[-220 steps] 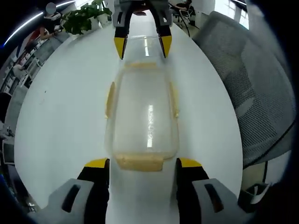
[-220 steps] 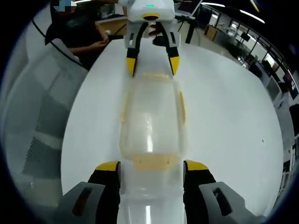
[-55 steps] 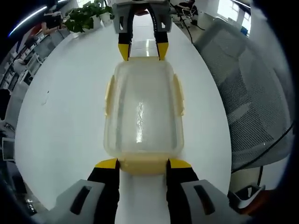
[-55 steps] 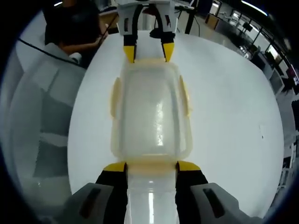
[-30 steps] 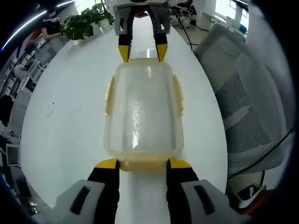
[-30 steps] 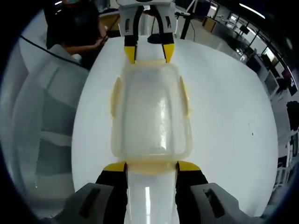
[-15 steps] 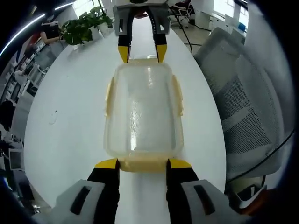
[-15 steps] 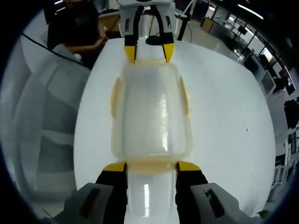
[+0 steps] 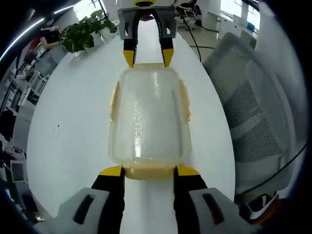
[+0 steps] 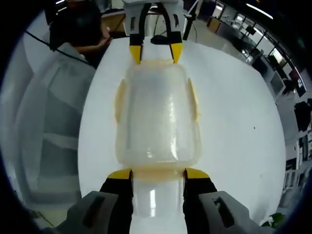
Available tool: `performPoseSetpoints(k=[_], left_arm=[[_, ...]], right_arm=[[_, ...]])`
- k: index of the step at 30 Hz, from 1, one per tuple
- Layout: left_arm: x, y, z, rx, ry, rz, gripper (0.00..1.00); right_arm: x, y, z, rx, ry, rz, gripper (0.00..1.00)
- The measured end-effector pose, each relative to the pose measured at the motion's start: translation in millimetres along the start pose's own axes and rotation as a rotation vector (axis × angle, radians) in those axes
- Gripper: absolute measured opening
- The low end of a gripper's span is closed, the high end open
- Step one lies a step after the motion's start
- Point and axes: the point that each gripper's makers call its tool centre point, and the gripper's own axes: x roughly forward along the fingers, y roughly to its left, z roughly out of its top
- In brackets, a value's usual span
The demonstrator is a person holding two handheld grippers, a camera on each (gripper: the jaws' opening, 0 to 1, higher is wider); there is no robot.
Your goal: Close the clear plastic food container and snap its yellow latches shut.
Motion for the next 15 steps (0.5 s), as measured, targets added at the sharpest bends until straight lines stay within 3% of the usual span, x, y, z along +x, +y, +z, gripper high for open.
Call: performPoseSetpoints(k=[15], left_arm=[[8.0,0.2,22.1,0.008,-0.002,0.004,0.38]], right_arm=[[-10.5,0.4,-21.8,-0.001,0.009,-0.01,0.38]])
